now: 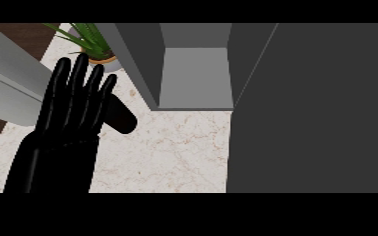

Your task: Pick up the wine, place it into the cabinet and close the cabinet

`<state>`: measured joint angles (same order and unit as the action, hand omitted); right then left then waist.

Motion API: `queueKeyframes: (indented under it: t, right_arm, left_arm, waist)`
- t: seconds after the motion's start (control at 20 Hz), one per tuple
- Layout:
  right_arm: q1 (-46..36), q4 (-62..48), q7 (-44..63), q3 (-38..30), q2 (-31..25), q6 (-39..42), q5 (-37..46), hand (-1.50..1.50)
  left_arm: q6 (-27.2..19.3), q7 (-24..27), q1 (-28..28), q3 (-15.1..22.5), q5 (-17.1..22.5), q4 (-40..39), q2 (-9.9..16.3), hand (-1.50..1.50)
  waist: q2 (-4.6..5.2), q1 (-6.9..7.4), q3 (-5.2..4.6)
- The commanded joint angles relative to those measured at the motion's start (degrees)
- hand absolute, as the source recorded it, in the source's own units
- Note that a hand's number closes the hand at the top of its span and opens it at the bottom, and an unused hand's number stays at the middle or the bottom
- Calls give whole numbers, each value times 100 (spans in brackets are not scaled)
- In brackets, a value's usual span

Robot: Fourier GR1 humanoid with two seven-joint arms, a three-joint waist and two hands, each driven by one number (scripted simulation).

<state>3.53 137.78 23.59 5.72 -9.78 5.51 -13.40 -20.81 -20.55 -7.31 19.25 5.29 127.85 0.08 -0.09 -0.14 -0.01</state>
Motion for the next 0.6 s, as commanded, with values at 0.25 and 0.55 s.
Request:
queueKeyframes:
  t: [0.25,0.55]
  right_arm:
    - [-31,752,507,-206,-36,-114,-146,-150]
    - [-307,650,711,161,139,-343,287,-150]
  left_arm:
    - [-181,-449,145,-234,-258,498,107,-150]
    - [8,-490,419,-806,-33,664,296,-150]
  waist:
    - [-1,2,1]
    - [2,15,-2]
